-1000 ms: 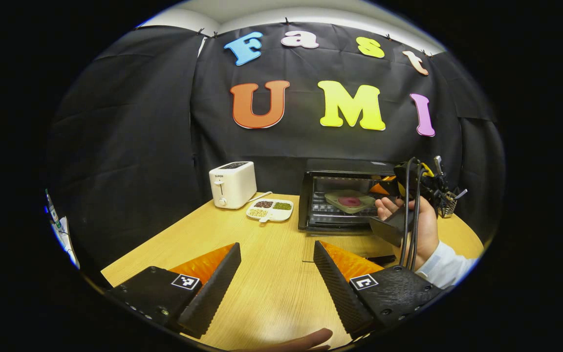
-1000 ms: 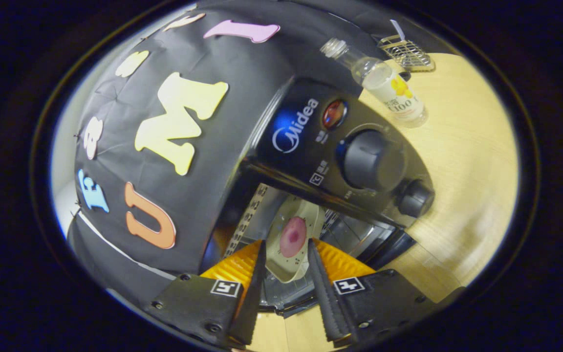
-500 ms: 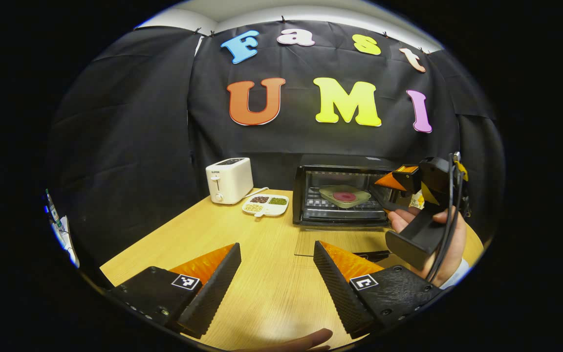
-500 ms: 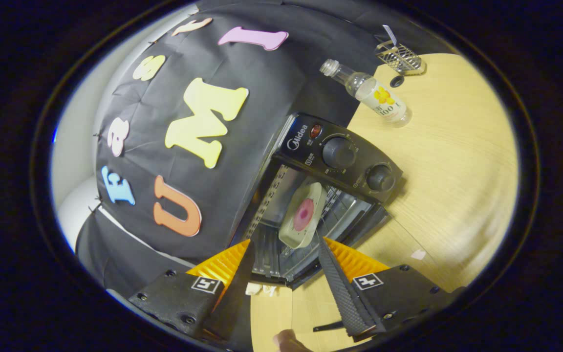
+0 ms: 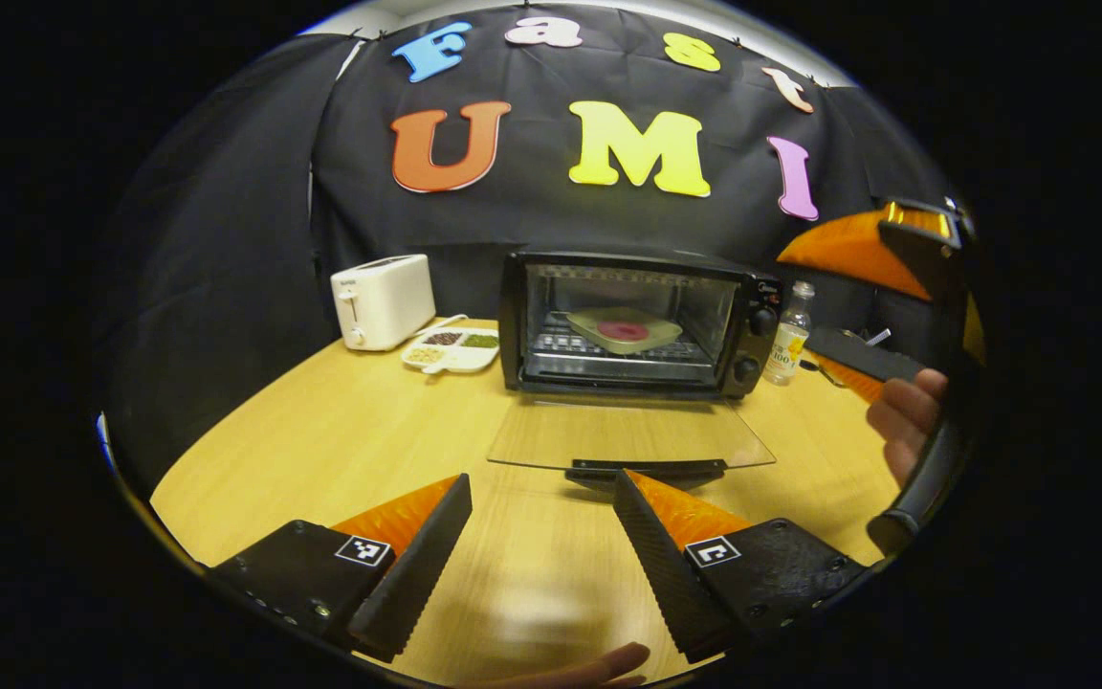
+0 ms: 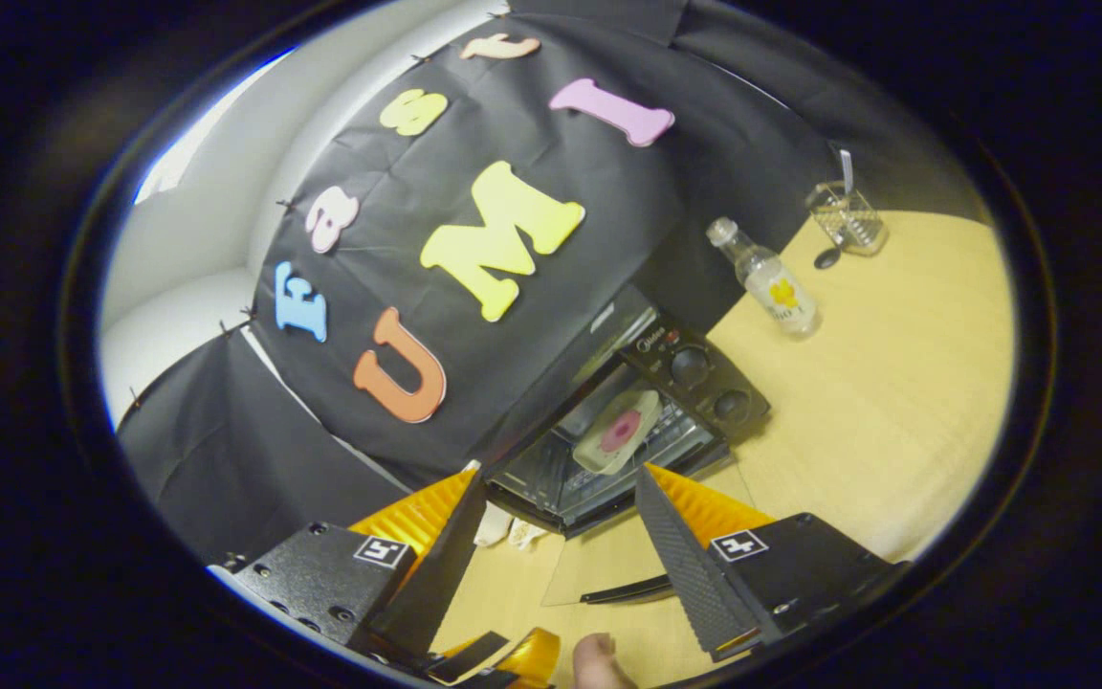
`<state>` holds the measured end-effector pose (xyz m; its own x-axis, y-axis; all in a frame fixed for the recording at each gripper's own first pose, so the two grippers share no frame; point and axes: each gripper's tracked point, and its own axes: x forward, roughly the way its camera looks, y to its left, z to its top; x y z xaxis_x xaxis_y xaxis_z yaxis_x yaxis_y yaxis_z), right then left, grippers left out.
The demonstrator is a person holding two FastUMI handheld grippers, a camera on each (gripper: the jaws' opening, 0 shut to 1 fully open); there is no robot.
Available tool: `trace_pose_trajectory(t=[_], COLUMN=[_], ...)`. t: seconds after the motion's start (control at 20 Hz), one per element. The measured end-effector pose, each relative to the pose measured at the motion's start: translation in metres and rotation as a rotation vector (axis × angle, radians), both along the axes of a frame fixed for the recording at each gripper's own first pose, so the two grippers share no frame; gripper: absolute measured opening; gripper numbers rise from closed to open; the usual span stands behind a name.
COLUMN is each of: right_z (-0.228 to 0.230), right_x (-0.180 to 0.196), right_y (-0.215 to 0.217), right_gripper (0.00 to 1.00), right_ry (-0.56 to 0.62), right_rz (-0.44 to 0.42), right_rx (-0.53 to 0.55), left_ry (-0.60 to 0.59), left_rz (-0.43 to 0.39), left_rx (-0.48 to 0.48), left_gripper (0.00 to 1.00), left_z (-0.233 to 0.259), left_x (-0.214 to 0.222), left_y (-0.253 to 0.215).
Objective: Open the electric oven with the left hand, put the food in, and close the electric oven.
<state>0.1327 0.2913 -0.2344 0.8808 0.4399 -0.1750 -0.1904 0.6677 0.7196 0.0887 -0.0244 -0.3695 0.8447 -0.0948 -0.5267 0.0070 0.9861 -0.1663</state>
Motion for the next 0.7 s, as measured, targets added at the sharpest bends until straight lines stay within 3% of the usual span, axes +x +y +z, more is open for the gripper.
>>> trace_pose_trajectory(t=[0.05,0.3,0.4,0.45,0.5,0.65,0.7], right_z=[0.006,0.047,0.060,0.062,0.063,0.063,0.065], right_x=[-0.005,-0.027,-0.037,-0.041,-0.044,-0.044,-0.044], right_y=[-0.008,-0.049,-0.062,-0.067,-0.072,-0.080,-0.083], right_gripper=[0.99,0.99,0.99,0.93,0.99,0.99,0.94], right_ry=[-0.024,-0.190,-0.247,-0.263,-0.281,-0.287,-0.297], right_rz=[-0.004,-0.045,-0.058,-0.062,-0.067,-0.058,-0.058], right_rx=[-0.034,-0.215,-0.238,-0.243,-0.248,-0.246,-0.240], left_ry=[0.018,0.108,0.125,0.126,0.127,0.141,0.151], left_rz=[-0.025,-0.120,-0.147,-0.159,-0.169,-0.171,-0.168], left_rx=[-0.012,-0.016,-0.014,-0.014,-0.014,-0.014,-0.023], left_gripper=[0.96,0.96,0.96,0.96,0.96,0.96,0.96], left_z=[-0.006,-0.040,-0.045,-0.047,-0.048,-0.051,-0.053], left_x=[0.002,0.008,0.013,0.016,0.019,0.029,0.032], left_y=[-0.013,-0.057,-0.070,-0.075,-0.079,-0.084,-0.086])
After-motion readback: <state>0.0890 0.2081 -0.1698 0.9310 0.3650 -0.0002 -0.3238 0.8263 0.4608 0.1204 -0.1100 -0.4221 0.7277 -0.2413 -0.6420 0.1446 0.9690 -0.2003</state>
